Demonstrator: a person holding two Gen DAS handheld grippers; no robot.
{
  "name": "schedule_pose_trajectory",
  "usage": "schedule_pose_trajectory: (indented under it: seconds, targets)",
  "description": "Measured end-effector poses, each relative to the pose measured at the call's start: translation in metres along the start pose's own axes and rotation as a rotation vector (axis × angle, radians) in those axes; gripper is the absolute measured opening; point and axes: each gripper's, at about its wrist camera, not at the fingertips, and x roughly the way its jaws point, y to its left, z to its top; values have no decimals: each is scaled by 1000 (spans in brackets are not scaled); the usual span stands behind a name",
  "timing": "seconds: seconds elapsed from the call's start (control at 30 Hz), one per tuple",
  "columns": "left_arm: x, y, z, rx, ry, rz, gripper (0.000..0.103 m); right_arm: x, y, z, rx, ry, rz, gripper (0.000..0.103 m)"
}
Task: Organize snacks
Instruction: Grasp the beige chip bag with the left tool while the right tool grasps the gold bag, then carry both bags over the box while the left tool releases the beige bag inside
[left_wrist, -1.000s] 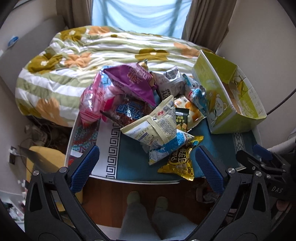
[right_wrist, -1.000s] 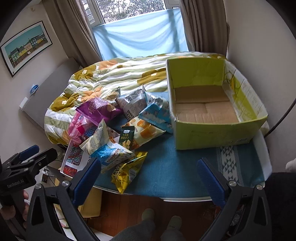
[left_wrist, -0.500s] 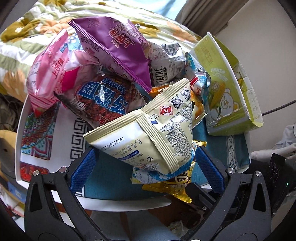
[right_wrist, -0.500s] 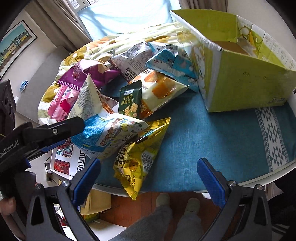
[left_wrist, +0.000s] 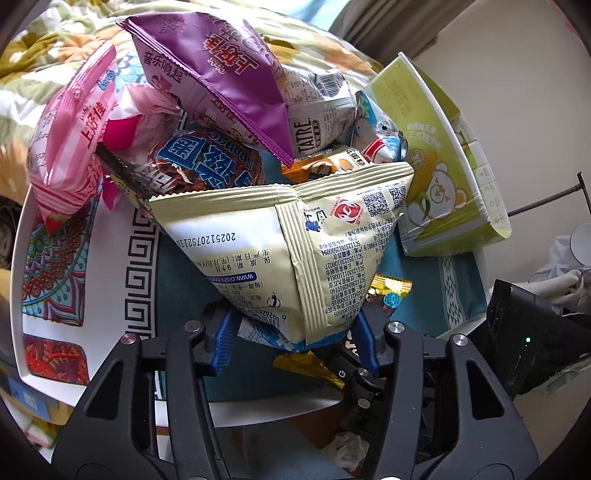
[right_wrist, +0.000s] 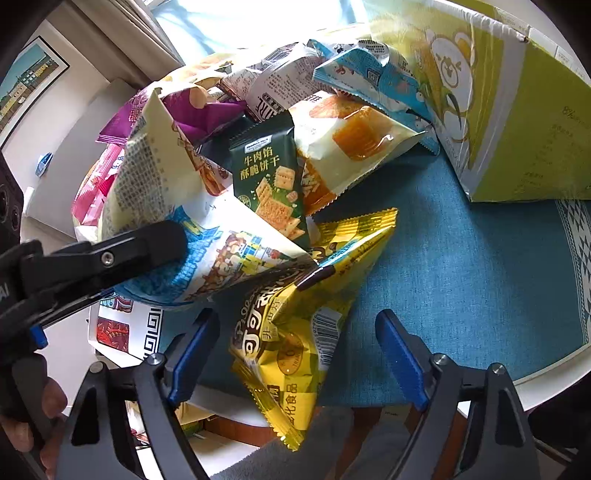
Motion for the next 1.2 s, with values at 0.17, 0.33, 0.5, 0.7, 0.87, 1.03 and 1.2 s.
schedule_pose_trajectory:
  seconds: [0.17, 0.33, 0.5, 0.7, 0.87, 1.03, 1.2]
  targets:
    - [-10, 3, -3, 1, -12, -11, 45, 7, 0, 1, 6, 10, 8, 72]
    - [-17, 2, -4, 3, -21, -10, 44, 7, -3, 1, 11, 3, 8, 67]
    - [-24, -3, -4, 10, -31, -12, 44, -1, -11, 3, 27, -9, -11, 59]
    - [-36, -15, -5, 42, -48, -8, 44, -23, -27, 3, 42, -27, -38, 52]
    - [-51, -33, -4, 89, -76, -10, 43, -39, -33, 2, 63, -51, -45, 52]
    - [-65, -53, 1, 127, -112, -18, 43, -57, -30, 5, 52, -89, -59, 52]
    - [-78, -69, 10, 162, -145, -31, 43, -83, -24, 13, 36, -135, -88, 52]
